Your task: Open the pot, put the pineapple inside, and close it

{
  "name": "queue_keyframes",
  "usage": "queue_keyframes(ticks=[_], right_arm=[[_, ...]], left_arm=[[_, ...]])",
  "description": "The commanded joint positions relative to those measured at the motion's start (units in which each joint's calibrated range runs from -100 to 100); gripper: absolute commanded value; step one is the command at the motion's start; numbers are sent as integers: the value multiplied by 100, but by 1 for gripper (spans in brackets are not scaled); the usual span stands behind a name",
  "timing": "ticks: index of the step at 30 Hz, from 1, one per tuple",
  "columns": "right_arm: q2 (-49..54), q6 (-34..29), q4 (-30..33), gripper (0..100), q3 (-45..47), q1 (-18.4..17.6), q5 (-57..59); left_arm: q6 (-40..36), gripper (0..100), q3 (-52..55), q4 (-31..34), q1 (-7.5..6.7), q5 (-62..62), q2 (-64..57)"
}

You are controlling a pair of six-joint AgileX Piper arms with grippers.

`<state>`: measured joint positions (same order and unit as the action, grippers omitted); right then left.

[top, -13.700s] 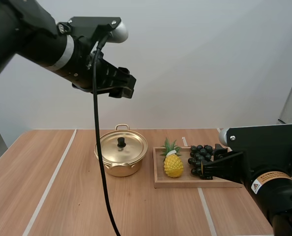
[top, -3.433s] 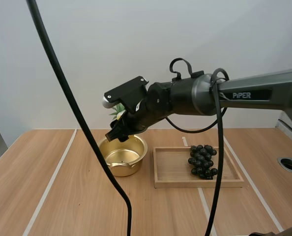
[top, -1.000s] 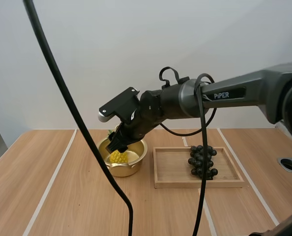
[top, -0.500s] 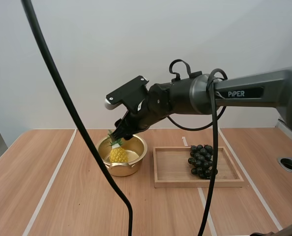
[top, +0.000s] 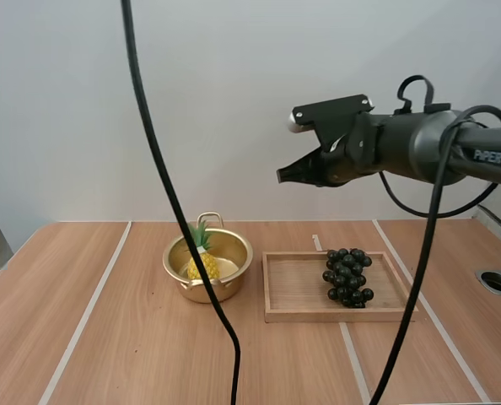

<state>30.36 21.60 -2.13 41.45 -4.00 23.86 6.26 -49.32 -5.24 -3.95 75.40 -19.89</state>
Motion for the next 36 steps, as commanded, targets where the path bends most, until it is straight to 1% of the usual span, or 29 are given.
queue_keyframes(ticks=[1, 6, 8, 11, 13, 17, 20, 24, 29, 33, 36], right_arm=[[609, -40, 32, 0, 18, 77, -582], [1490, -261, -56, 0, 18, 77, -1814], [1676, -322, -56, 0, 18, 110, -1913], [1725, -333, -56, 0, 18, 230, -1636], [1725, -333, -80, 0, 18, 325, -1565], [1779, -333, -231, 0, 18, 421, -1914], [1821, -333, -231, 0, 18, 421, -1918], [1871, -333, -220, 0, 18, 421, -1859], [1871, -323, -220, 0, 18, 421, -1786], [1871, -315, -220, 0, 18, 421, -1749], [1871, -305, -220, 0, 18, 421, -1592]], left_arm=[[-22, 0, -23, -11, -4, 8, 37], [-22, 0, -23, -17, -4, 7, 68], [-22, 0, -23, -17, -4, 44, 66], [-22, 0, -23, -17, -4, 334, 66], [-22, 0, -23, -17, -4, 1170, 167], [-22, 0, 201, -4, -4, 2052, 386], [-22, 0, 576, 63, -4, 2350, 445], [-22, 0, 1250, 204, -4, 2375, 445], [-11, 0, 2212, 215, -4, 2375, 540], [209, 0, 2841, 215, -4, 2314, 779], [470, 0, 3057, 215, -4, 2380, 1081]])
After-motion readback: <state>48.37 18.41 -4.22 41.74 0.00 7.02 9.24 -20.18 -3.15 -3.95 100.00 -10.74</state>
